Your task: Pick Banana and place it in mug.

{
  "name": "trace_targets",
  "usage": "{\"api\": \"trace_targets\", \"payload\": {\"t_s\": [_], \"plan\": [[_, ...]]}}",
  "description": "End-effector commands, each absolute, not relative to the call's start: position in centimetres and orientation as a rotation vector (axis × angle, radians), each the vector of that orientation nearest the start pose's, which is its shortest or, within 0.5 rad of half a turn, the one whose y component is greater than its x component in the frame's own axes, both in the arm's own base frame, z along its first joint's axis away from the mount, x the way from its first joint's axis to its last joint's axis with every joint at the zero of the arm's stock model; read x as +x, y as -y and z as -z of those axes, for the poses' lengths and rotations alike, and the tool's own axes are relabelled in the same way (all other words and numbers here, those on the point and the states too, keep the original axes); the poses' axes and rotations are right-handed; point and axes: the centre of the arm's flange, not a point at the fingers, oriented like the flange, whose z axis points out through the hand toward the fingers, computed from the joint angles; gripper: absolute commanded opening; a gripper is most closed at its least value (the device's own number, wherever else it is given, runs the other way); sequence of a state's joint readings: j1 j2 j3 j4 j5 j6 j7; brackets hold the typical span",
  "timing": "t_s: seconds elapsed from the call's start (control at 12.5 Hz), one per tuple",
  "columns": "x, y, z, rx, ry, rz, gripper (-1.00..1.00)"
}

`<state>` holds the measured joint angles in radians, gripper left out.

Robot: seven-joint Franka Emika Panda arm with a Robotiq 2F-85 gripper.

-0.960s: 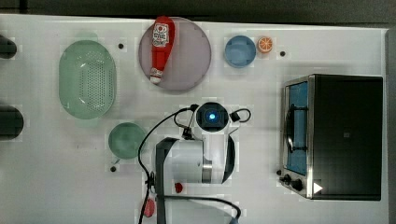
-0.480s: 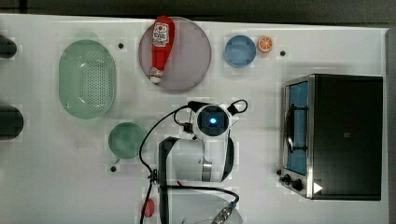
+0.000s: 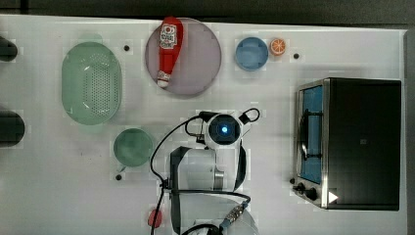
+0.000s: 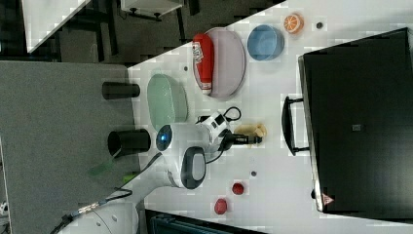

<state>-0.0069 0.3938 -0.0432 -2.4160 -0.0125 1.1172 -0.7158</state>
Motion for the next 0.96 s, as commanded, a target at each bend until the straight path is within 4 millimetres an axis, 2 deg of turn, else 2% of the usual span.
{"api": "trace_targets", "payload": {"t_s": [0.08, 0.24, 0.32, 0.48, 0.64, 0.8, 0.96], "plan": [[48.6, 2.4, -15.8, -3.152, -0.122, -0.116, -0.40], [48.9, 2.7, -17.1, -3.153, -0.130, -0.079, -0.40], [49.4, 2.7, -18.4, -3.153, -0.133, -0.036, -0.40], [50.4, 2.5, -22.5, -3.149, -0.129, 0.080, -0.40], [50.9, 1.6, -27.7, -3.140, -0.122, 0.164, -0.40], [50.2, 0.2, -32.2, -3.136, -0.165, 0.109, -0.40], [49.0, -2.4, -35.9, -3.142, -0.243, -0.020, -0.40]]}}
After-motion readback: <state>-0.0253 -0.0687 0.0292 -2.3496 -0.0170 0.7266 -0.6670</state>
